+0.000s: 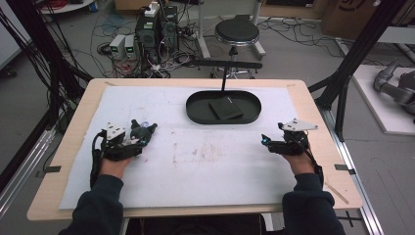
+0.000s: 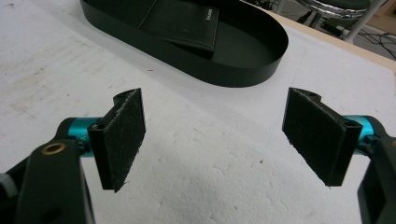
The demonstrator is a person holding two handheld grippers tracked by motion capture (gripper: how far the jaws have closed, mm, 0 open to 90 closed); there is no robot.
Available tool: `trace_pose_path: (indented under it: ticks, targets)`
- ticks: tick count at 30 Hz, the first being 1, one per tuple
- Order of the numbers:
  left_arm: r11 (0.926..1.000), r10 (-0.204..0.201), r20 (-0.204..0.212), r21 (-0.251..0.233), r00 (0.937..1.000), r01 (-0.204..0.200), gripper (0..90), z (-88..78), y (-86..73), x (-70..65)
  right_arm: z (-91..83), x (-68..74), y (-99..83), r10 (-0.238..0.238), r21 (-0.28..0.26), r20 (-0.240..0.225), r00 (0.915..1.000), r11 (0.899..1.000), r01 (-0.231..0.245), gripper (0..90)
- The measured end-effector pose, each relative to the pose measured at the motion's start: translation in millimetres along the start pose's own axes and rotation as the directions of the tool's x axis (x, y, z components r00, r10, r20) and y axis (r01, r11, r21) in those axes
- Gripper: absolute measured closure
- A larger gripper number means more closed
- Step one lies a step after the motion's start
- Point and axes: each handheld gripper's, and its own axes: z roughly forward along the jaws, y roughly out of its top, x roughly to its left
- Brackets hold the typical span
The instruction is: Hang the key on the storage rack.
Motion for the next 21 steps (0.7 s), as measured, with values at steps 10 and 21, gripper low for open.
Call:
trace_pose_path:
  ticks: [10, 21]
  targets:
    - [0.9965, -0.053, 0.091, 0.069, 0.9945, 0.046, 43.5, 4.4, -2.5, 3.1, -1.6, 0.9, -0.2, 0.004, -0.004, -0.001, 1.0000, 1.000, -0.004, 21.9]
    - [0.9974, -0.068, 0.212, -0.007, 0.9748, 0.071, 52.0, -9.6, 12.3, 12.1, -1.9, 0.5, 0.1, 0.016, -0.009, -0.002, 0.9999, 1.000, -0.016, 21.9]
